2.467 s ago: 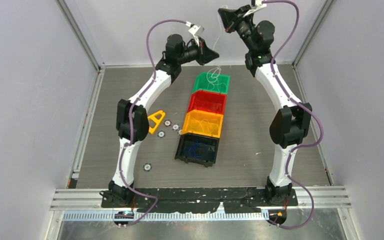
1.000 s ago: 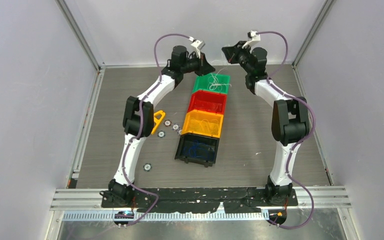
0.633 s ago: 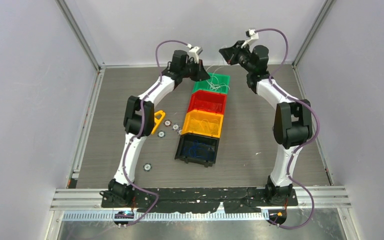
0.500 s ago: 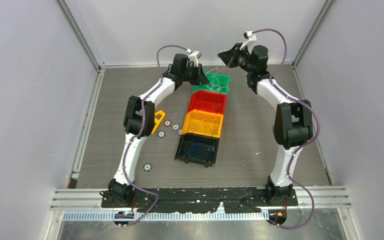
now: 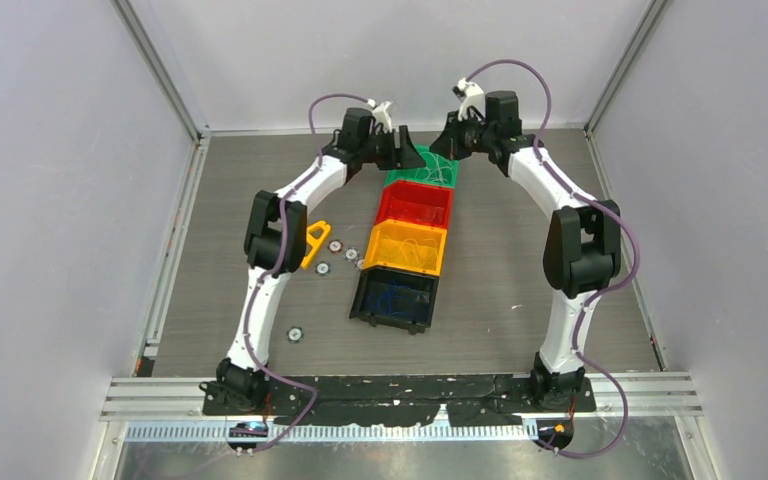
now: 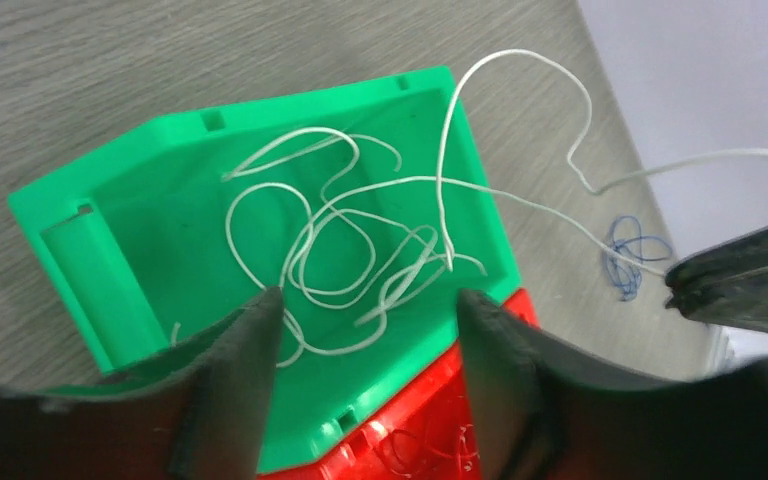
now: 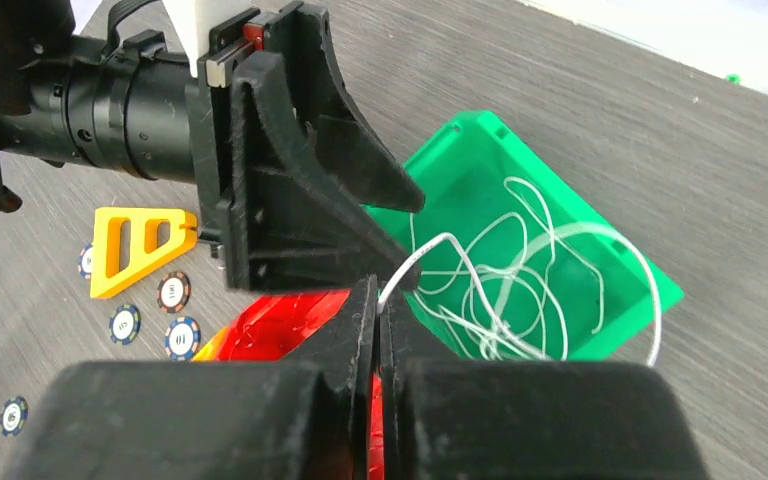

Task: Untangle the cables

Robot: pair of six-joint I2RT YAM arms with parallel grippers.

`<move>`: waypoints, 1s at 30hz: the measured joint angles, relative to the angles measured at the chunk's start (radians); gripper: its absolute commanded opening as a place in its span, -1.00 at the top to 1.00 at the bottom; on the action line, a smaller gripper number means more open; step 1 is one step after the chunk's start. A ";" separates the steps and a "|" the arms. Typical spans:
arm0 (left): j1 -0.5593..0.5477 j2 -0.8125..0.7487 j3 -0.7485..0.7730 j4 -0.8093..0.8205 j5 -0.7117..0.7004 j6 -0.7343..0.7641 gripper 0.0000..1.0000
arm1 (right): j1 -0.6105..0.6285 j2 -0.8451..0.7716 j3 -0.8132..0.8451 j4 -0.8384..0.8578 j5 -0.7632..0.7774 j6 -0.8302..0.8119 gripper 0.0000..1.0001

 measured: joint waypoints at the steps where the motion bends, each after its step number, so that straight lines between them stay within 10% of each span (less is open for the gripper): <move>1: 0.003 -0.015 -0.031 0.043 0.020 -0.011 -0.56 | 0.008 0.006 0.023 -0.025 0.004 -0.022 0.89; 22: 0.161 -0.500 -0.497 0.386 0.156 -0.092 -0.99 | 0.088 0.305 0.304 -0.249 0.090 -0.187 0.86; 30: 0.161 -0.517 -0.518 0.363 0.152 -0.068 -0.99 | 0.115 0.374 0.423 -0.310 0.091 -0.210 -0.17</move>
